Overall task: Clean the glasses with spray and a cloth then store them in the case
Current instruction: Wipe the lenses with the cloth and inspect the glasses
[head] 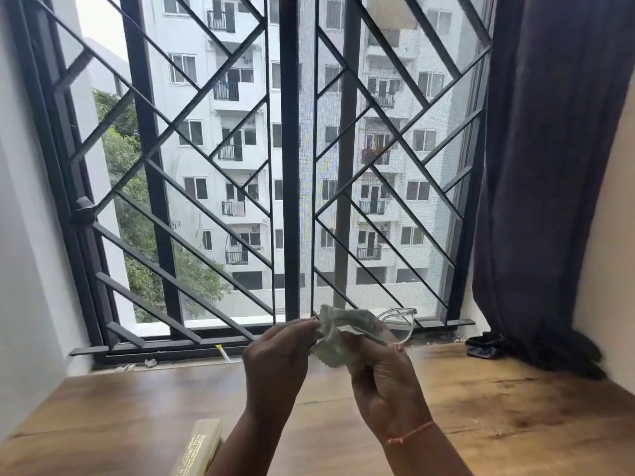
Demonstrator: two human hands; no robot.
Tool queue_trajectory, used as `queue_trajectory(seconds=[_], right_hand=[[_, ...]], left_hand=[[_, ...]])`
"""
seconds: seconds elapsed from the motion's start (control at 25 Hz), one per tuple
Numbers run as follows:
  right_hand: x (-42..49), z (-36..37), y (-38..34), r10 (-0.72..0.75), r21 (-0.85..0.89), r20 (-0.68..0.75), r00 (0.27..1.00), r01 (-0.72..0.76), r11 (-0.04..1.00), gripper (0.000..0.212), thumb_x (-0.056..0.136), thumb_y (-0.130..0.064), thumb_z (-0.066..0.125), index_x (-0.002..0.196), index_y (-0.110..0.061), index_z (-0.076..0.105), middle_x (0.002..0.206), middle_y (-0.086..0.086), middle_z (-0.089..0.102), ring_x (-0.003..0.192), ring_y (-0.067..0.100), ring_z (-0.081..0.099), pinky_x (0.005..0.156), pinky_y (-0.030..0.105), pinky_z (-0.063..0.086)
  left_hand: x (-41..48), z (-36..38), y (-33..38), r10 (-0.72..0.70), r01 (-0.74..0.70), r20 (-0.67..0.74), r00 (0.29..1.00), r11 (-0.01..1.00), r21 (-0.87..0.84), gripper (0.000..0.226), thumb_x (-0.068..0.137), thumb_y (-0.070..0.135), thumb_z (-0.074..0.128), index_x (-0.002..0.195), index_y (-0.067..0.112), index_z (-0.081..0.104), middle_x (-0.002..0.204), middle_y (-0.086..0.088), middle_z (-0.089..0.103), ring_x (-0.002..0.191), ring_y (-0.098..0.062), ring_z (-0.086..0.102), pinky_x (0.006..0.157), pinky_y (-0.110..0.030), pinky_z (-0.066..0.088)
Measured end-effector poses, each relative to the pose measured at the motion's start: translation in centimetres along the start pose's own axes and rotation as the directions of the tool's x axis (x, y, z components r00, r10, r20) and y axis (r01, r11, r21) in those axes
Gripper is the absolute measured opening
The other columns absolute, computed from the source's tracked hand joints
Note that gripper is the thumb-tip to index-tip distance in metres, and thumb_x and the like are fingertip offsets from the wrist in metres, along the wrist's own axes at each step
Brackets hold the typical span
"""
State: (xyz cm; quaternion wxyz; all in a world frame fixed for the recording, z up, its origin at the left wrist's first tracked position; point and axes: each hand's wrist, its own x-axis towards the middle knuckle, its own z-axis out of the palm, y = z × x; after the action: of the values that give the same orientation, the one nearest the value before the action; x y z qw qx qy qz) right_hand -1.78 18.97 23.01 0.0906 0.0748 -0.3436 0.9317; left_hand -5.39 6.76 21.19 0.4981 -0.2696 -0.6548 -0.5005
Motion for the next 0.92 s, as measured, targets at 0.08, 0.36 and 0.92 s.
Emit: queue_trajectory(seconds=[0.08, 0.36, 0.92], right_hand=[[-0.4, 0.1, 0.5, 0.014, -0.031, 0.031, 0.999, -0.013, 0.999, 0.052, 0.061, 0.023, 0.059, 0.111, 0.011, 0.052, 0.102, 0.036, 0.061, 0.076, 0.033, 0.063, 0.057, 0.033, 0.056], [-0.3, 1.1, 1.0, -0.023, -0.002, -0.079, 0.997, 0.023, 1.000, 0.079, 0.052, 0.019, 0.062, 0.124, -0.007, 0.049, 0.089, 0.026, 0.063, 0.063, 0.026, 0.065, 0.052, 0.028, 0.056], [0.5, -0.1, -0.8, -0.084, -0.012, -0.153, 0.985, 0.083, 0.996, 0.078, 0.051, -0.001, 0.078, 0.122, 0.000, 0.045, 0.069, 0.010, 0.071, 0.054, 0.017, 0.062, 0.041, 0.022, 0.041]], left_hand=[[0.0, -0.1, 0.0, 0.003, -0.002, -0.004, 1.000, 1.000, 0.007, 0.020, 0.076, 0.018, 0.058, 0.078, 0.008, 0.075, 0.080, 0.006, 0.068, 0.077, -0.002, 0.065, 0.068, -0.006, 0.050], [0.0, -0.1, 0.4, 0.104, -0.105, 0.069, 0.992, 0.994, 0.018, 0.021, 0.080, 0.015, 0.056, 0.077, 0.006, 0.075, 0.083, 0.004, 0.068, 0.082, -0.002, 0.064, 0.075, -0.006, 0.049], [0.0, -0.1, 0.1, 0.024, -0.025, -0.010, 1.000, 0.999, -0.044, 0.012, 0.077, 0.017, 0.061, 0.083, 0.017, 0.071, 0.082, 0.005, 0.068, 0.079, 0.002, 0.066, 0.072, -0.007, 0.050]])
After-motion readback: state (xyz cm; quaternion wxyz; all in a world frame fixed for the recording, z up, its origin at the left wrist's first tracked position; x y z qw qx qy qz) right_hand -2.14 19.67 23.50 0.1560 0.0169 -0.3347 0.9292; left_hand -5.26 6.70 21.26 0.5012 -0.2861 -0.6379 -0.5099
